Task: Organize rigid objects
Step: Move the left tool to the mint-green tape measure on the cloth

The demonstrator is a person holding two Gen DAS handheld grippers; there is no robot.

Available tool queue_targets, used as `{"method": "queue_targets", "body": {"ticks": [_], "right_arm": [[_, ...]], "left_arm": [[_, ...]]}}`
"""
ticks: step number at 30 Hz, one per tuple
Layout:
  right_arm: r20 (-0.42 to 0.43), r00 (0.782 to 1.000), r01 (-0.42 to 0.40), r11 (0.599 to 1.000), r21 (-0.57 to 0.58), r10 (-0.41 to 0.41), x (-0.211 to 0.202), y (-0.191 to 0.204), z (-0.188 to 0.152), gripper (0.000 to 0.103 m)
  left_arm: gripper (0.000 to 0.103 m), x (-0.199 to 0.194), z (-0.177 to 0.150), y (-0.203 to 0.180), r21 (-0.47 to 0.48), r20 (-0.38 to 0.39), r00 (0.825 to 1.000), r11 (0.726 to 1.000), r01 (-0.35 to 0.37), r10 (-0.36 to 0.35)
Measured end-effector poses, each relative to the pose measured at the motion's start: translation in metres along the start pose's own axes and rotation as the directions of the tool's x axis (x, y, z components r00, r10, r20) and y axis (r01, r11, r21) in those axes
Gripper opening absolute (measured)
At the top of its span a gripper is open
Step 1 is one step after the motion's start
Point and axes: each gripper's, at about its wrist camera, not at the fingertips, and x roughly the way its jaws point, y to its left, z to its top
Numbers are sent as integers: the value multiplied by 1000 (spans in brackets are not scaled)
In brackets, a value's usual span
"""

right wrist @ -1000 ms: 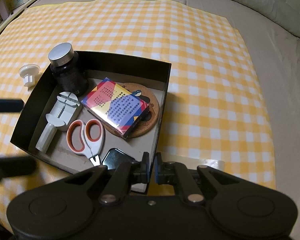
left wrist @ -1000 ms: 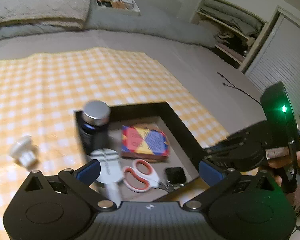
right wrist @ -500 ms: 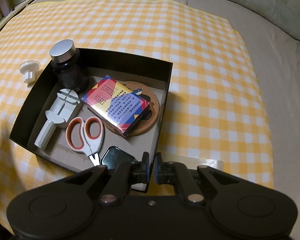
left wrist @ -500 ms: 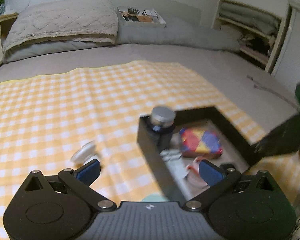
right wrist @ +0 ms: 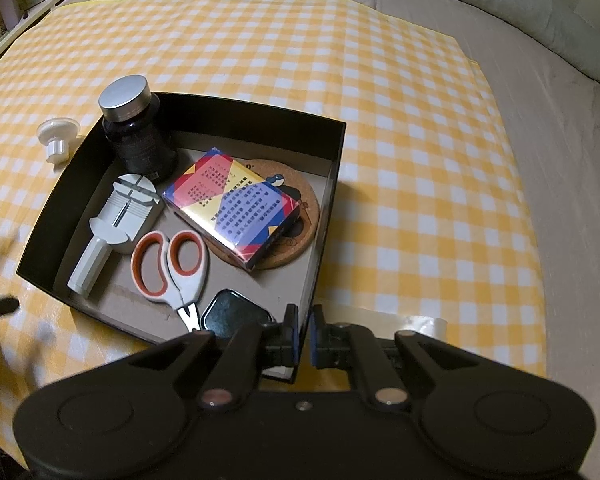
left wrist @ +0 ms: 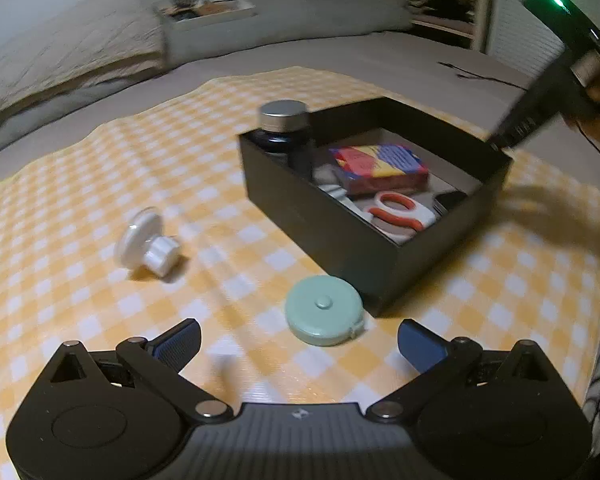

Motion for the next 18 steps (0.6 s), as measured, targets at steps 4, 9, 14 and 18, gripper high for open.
{"method": "queue_targets", "body": {"ticks": [4,9,14,18], "right_arm": [[-1,1000,0,1000,-1,0,0,0,0,6],[-1,1000,-3,1000,-1,3,1,-1,0,6],[-3,1000,-8,1000,1,8,1,-2,-1,6],[-3,1000,-9,1000,1,9,1,-3,-1,6]], "left_arm": [[90,9,-10,-7,79,13,999,996,35,-37],[73,21,-13,-12,134,7,997,988,73,-75],[72,30,-10,-9,127,15,998,990,63,-66],[72,35,-5,-9,164,21,997,984,72,-76]]}}
